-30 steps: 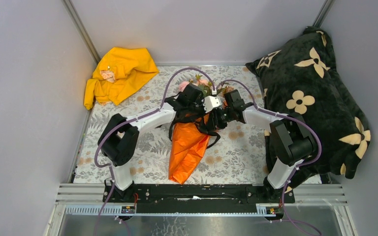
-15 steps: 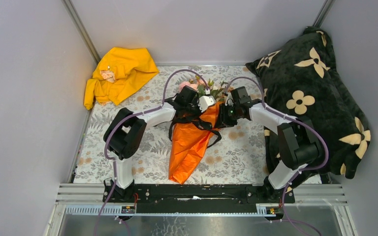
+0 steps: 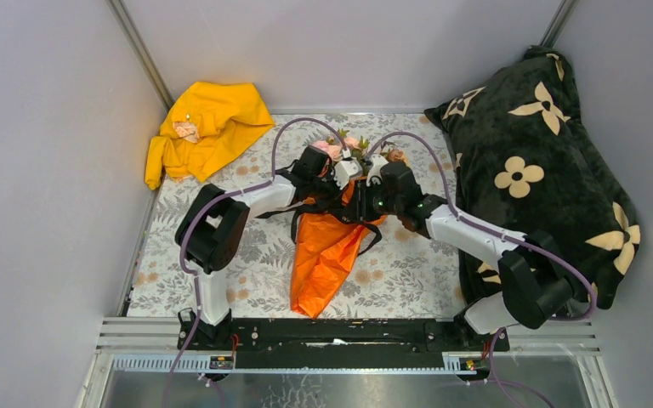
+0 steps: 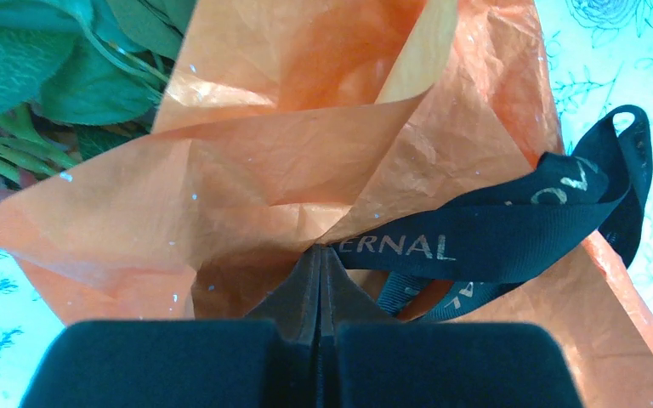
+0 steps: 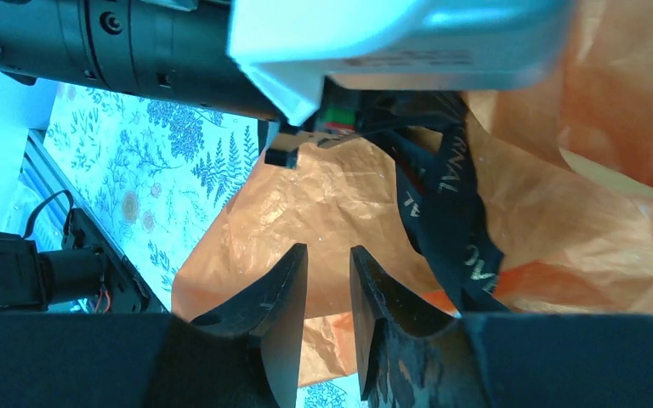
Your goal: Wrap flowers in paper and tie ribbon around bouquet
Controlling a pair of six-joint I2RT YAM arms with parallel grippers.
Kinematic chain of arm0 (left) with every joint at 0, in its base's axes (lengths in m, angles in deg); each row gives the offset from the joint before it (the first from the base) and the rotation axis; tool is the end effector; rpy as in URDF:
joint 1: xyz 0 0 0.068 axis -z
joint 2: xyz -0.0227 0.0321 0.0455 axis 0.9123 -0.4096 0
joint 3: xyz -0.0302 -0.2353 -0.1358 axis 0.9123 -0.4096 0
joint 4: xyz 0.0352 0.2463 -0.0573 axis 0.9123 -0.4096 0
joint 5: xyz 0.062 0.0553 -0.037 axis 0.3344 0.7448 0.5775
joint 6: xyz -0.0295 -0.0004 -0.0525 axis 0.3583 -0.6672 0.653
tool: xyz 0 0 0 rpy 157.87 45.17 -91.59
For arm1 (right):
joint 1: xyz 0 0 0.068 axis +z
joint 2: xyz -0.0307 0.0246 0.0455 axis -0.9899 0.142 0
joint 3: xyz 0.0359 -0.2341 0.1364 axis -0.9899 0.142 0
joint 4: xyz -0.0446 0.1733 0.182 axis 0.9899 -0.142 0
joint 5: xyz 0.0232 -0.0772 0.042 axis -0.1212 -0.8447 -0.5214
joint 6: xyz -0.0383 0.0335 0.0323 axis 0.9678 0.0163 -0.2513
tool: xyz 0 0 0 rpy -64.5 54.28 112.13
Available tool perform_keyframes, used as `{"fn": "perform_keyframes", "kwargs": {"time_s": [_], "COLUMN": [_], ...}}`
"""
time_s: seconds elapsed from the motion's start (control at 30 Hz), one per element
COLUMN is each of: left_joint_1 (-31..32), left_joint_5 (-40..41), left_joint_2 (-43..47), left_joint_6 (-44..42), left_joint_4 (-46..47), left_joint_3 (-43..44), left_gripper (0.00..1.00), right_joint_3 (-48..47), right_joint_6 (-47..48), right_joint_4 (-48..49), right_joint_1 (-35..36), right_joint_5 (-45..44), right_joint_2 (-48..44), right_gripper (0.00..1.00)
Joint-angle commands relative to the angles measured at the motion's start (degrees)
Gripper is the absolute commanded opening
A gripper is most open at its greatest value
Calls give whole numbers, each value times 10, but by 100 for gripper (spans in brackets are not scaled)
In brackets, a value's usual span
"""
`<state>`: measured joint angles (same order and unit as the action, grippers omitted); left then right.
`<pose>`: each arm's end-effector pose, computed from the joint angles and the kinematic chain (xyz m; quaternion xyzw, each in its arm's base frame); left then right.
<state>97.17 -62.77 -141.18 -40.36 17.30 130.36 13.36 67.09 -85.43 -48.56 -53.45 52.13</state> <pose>0.3416 -0.2310 0.1754 0.4704 0.7838 -0.2410 0.3261 0.2625 0.1900 0.2442 -0.1644 0.8397 0.3611 0.3707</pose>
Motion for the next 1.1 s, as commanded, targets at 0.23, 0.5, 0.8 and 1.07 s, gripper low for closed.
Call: {"fn": "perform_keyframes", "kwargs": {"time_s": [0.23,0.5,0.8,1.07], "left_joint_1": [-4,-5,-5,-6], "left_joint_5": [-30,-41,-50,-47], "left_joint_2": [23,33,41,40], "left_joint_6": [23,60,79,82], "left_joint_4": [31,41,41,40], "left_joint_3": [-40,-52,-54,-54], "left_gripper": [0,0,0,0], "right_joint_3": [4,85,62,65], "right_joint_6": [-25,-45,-30,-22], "right_joint_4": [129,189,174,167], "right_joint_1": [55,64,64,70], "right_joint_5": [-125,-164,-174,-181], "right_joint_2": [79,32,81,112], "right_gripper": [40,33,41,41]}}
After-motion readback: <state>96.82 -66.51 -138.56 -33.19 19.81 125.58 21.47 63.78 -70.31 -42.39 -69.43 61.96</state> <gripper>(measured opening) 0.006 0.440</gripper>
